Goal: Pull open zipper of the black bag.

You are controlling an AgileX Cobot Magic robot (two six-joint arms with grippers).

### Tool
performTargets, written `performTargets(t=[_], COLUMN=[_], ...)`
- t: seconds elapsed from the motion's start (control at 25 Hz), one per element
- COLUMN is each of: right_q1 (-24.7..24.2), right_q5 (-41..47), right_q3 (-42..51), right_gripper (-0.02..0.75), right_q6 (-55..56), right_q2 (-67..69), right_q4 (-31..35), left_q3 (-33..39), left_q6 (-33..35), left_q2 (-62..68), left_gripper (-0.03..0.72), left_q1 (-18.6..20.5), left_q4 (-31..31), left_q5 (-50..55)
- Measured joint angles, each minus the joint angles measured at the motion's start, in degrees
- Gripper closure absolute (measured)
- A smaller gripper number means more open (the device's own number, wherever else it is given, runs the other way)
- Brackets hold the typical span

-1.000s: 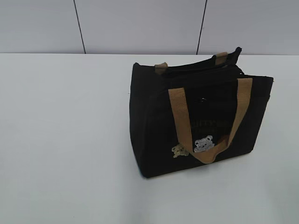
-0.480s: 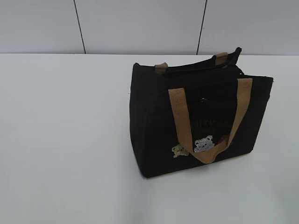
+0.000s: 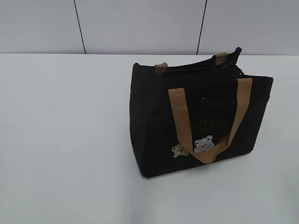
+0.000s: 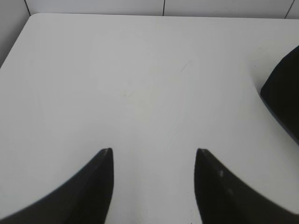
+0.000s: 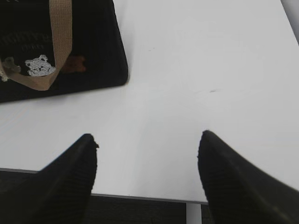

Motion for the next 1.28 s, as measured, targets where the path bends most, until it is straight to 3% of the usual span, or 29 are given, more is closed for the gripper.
performTargets(t=[1.28], right_q1=[-3.54], right_q5=[-0.12], right_q3=[0.0], right_gripper=[0.223], right_q6=[-4.16], right_q2=[0.0], right_q4=[-0.2], left_q3=[0.07], left_q6=[0.0], left_q2=[0.0], left_gripper=[0.272], left_q1=[0.0], left_q4=[0.0], left_q5=[0.0])
